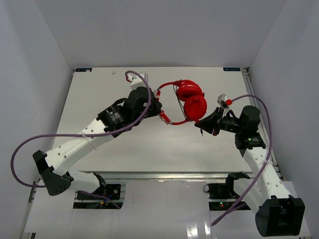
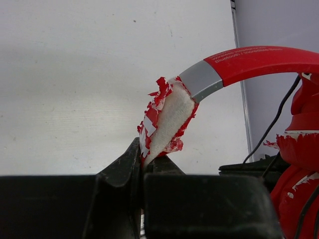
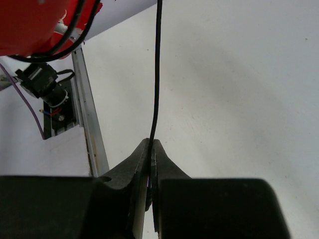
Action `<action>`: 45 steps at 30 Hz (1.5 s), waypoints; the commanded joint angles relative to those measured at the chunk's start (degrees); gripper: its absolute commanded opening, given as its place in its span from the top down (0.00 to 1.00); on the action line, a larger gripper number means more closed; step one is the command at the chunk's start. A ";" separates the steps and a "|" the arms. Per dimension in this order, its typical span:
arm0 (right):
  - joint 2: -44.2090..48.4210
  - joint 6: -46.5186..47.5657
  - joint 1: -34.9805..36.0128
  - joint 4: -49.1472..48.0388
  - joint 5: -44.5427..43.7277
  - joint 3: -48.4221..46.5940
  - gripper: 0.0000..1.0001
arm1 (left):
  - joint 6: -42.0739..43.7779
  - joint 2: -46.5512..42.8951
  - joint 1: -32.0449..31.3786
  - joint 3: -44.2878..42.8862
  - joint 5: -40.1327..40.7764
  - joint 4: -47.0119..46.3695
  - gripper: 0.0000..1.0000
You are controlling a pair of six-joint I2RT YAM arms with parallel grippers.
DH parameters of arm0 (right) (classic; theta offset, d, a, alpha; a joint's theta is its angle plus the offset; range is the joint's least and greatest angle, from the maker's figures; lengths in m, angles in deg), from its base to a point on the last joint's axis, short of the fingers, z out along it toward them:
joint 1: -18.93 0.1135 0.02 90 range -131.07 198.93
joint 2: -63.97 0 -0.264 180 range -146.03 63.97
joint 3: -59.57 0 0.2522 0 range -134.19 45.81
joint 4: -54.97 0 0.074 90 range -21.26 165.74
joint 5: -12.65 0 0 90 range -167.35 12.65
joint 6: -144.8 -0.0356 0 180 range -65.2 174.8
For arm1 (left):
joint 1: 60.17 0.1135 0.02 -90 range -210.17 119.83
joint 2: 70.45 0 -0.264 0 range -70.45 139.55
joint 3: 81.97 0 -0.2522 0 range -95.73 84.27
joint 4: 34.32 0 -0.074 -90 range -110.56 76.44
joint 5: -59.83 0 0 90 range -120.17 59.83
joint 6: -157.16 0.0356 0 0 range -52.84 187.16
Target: Wrap the headphones
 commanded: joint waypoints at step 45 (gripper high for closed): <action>-12.79 30.25 12.27 18.87 -22.61 -2.88 0.91 | 1.09 29.53 4.95 -3.32 -4.00 -4.18 1.00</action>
